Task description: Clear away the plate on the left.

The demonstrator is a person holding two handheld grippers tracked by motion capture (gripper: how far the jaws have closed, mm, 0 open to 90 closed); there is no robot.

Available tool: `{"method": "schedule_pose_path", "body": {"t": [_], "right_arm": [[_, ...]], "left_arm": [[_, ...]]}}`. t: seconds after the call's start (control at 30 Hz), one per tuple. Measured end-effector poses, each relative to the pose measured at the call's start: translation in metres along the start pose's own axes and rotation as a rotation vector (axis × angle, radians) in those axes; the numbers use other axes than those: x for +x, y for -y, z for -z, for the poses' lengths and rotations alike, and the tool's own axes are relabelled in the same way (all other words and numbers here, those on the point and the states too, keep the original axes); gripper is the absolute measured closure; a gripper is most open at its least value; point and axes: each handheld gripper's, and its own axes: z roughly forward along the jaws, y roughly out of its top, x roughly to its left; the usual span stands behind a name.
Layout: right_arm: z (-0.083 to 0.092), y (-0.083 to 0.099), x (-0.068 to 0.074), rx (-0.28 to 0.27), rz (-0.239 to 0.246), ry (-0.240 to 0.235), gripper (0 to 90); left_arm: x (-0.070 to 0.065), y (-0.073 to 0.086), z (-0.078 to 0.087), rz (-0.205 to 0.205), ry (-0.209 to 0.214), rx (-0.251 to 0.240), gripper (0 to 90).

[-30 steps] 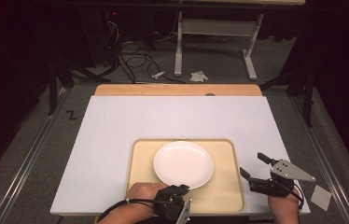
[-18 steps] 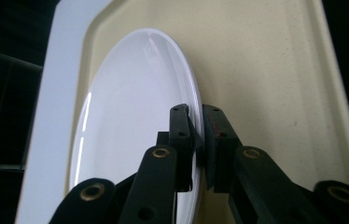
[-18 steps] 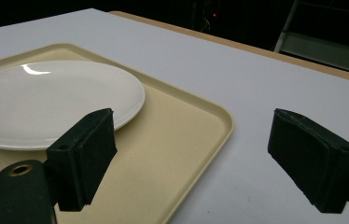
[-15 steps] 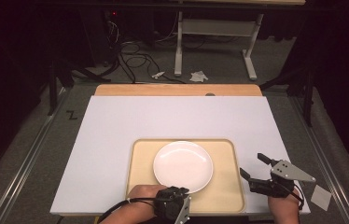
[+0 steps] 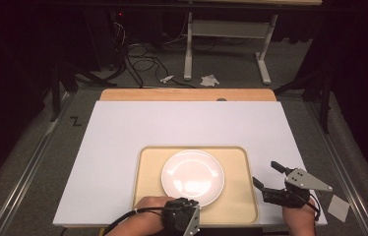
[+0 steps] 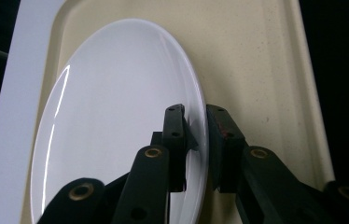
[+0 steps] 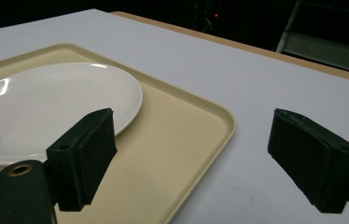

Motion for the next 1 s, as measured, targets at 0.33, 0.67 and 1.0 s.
{"method": "schedule_pose_path", "body": {"t": [0.33,0.67,1.0], "right_arm": [[0.000,0.000,0.000,0.000,0.003,-0.001,16.1],[0.000,0.000,0.001,0.001,0.001,0.001,16.0],[0.000,0.000,0.001,0.000,0.000,0.001,16.1]], "left_arm": [[0.005,0.000,0.005,0.036,0.004,-0.023,66.1],[0.013,0.001,0.021,0.068,-0.003,-0.082,51.6],[0.030,0.015,0.034,0.135,-0.055,-0.091,42.0]]}}
